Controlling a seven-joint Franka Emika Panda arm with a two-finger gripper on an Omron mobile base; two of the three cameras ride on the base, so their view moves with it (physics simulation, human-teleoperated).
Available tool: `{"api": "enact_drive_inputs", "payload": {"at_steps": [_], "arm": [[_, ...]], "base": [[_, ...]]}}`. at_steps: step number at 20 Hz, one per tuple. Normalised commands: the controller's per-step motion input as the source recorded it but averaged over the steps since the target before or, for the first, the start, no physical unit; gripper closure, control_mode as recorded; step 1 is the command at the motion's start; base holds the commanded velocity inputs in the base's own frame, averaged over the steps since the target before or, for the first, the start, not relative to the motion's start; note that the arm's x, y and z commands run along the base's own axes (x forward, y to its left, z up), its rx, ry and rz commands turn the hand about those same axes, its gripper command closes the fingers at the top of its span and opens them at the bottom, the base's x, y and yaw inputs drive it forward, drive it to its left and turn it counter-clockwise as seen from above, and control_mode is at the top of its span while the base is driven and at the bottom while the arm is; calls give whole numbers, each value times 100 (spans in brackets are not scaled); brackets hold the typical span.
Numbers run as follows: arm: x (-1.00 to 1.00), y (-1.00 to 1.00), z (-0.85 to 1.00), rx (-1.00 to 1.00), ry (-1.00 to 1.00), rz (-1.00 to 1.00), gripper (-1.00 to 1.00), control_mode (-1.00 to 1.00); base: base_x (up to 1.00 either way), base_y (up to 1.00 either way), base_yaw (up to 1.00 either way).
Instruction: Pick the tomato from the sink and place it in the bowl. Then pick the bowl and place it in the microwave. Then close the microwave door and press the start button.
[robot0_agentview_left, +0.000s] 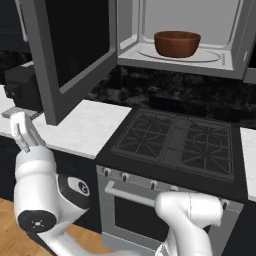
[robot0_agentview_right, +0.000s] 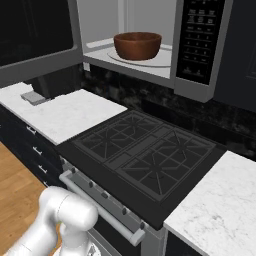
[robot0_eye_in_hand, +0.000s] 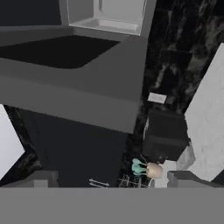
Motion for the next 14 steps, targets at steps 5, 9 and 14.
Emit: {"api": "enact_drive_inputs", "payload": {"at_steps": [5, 9, 14], "arm": [[50, 5, 0, 7, -1, -5, -100, -100], [30, -37, 0, 15, -3, -3, -100, -100], [7, -51, 3, 13, -17, -2, -100, -100]], "base": [[0, 0, 0], [0, 0, 0], [0, 0, 0]]}}
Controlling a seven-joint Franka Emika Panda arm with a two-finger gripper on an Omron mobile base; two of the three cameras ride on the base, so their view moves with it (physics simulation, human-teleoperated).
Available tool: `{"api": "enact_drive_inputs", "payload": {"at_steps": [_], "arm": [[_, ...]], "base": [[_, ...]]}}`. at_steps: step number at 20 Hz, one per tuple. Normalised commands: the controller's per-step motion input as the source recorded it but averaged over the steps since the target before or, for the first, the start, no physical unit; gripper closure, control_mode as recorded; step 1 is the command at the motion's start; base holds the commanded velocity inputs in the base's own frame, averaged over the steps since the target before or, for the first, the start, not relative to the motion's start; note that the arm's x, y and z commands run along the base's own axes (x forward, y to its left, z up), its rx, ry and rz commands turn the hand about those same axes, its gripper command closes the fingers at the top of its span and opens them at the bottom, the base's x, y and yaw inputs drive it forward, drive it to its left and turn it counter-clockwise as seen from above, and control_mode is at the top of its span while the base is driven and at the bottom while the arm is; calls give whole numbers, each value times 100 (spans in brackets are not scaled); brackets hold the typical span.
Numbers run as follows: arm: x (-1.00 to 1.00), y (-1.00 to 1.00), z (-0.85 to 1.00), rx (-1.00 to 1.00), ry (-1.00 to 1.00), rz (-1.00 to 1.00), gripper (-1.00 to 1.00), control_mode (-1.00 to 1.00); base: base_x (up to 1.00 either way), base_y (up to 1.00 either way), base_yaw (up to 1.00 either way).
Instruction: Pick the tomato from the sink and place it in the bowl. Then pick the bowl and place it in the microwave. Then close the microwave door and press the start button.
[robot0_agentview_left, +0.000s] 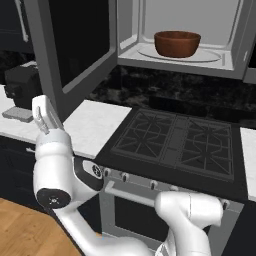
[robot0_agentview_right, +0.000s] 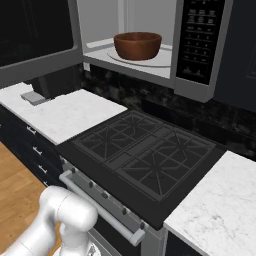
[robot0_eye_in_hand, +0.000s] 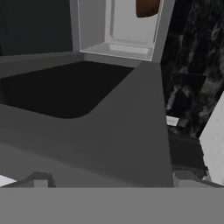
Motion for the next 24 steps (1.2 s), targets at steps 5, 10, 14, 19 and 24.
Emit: {"api": "enact_drive_inputs", "payload": {"at_steps": [5, 10, 14, 19, 24], "arm": [[5, -55, 10, 13, -13, -4, -100, -100], [9, -75, 23, 17, -5, -5, -100, -100], [41, -85, 32, 18, 3, -4, -100, -100], [15, -99, 54, 19, 20, -13, -100, -100], [0, -100, 37, 16, 37, -26, -100, -100]], "base": [[0, 0, 0], [0, 0, 0], [0, 0, 0], [0, 0, 0], [0, 0, 0]]}}
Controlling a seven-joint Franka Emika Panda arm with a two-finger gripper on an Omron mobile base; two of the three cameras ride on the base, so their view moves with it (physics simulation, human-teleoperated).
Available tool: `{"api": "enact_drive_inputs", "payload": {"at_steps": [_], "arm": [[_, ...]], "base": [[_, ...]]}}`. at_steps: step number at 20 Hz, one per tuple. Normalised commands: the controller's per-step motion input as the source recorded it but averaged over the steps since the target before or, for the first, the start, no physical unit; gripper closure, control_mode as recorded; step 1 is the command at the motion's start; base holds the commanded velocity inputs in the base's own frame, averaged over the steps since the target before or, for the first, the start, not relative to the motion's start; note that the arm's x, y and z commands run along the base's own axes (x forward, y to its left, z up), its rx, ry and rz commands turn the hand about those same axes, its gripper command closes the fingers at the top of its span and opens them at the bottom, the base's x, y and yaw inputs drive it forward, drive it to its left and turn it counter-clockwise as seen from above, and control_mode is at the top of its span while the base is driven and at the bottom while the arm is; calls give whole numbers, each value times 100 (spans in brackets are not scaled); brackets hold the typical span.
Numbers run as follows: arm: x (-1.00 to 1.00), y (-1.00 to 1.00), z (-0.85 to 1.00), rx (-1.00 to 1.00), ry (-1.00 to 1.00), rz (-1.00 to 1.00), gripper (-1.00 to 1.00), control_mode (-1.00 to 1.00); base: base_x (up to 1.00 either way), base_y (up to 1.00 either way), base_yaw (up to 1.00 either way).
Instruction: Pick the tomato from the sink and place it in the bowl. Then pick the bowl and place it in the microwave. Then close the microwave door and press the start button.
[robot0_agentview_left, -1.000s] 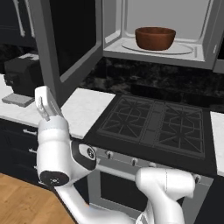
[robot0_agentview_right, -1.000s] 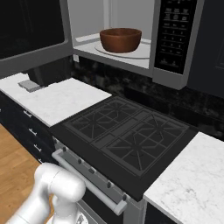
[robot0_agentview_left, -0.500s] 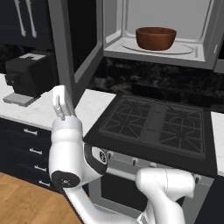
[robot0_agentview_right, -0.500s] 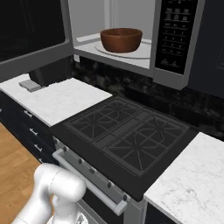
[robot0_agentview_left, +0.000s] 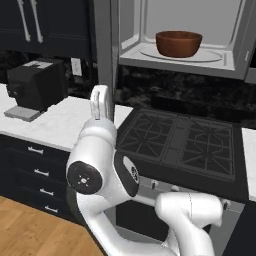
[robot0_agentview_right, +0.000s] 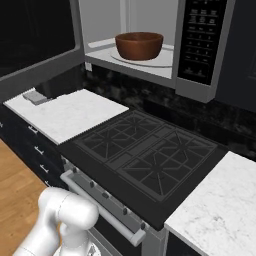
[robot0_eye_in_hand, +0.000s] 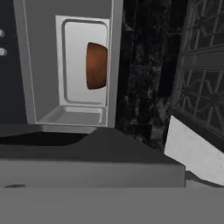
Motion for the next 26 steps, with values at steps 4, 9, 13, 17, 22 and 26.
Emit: {"api": "enact_drive_inputs", "payload": {"at_steps": [4, 9, 13, 17, 22, 26], "arm": [[0, -100, 15, 6, 36, -28, -100, -100], [0, -100, 1, 0, 37, -36, -100, -100], [5, -100, 0, 0, 32, -40, -100, -100], [32, -100, -6, 0, 22, -34, -100, -100], [64, -100, 0, 0, 5, -23, -100, -100], [88, -94, 0, 0, 0, -14, -100, -100]], "base": [[0, 0, 0], [0, 0, 0], [0, 0, 0], [0, 0, 0], [0, 0, 0], [0, 0, 0]]}}
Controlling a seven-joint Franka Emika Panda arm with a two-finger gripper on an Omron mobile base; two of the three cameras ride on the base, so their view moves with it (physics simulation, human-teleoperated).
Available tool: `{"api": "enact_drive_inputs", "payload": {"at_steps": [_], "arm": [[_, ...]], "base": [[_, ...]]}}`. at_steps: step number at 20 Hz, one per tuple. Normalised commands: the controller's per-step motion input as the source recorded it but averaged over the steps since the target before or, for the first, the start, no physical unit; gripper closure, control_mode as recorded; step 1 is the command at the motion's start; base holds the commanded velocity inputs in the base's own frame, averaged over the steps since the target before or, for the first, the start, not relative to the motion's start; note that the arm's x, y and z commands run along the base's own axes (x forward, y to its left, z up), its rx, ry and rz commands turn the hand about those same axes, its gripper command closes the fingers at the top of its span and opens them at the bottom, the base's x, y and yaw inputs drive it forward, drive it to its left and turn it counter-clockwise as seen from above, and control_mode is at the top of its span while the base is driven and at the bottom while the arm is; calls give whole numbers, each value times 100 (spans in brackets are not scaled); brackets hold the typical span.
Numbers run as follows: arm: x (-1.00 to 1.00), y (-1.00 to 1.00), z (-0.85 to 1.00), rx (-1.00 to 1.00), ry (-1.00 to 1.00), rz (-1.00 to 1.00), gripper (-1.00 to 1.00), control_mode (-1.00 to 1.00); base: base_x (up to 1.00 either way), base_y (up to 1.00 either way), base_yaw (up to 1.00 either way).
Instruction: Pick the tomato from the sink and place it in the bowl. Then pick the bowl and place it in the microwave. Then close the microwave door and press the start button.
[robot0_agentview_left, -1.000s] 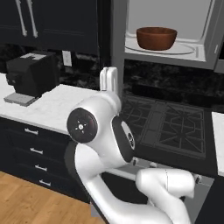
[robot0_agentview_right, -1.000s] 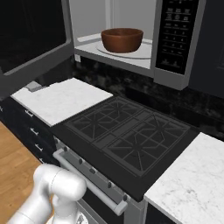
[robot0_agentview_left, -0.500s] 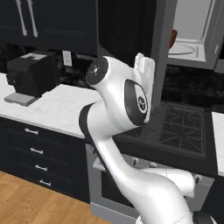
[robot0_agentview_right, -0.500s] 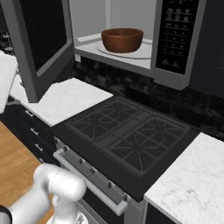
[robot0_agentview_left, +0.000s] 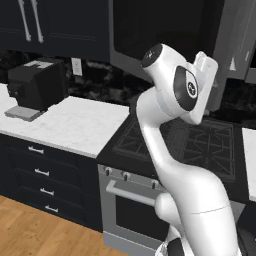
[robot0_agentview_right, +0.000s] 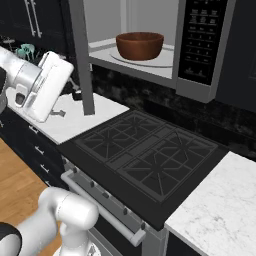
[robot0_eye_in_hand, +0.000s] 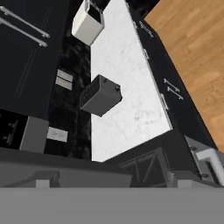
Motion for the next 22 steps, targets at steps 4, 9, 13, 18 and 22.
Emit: {"api": "enact_drive_inputs", "payload": {"at_steps": [4, 9, 13, 18, 22], "arm": [[100, -58, 0, 0, 0, -5, -100, -100], [100, -25, 0, 0, 1, -1, -100, -100], [100, -5, 0, 0, 8, 0, -100, -100], [100, -8, 0, 0, 11, 0, -100, -100], [100, -27, 0, 0, 9, 4, -100, -100]], "base": [[0, 0, 0], [0, 0, 0], [0, 0, 0], [0, 0, 0], [0, 0, 0]]}}
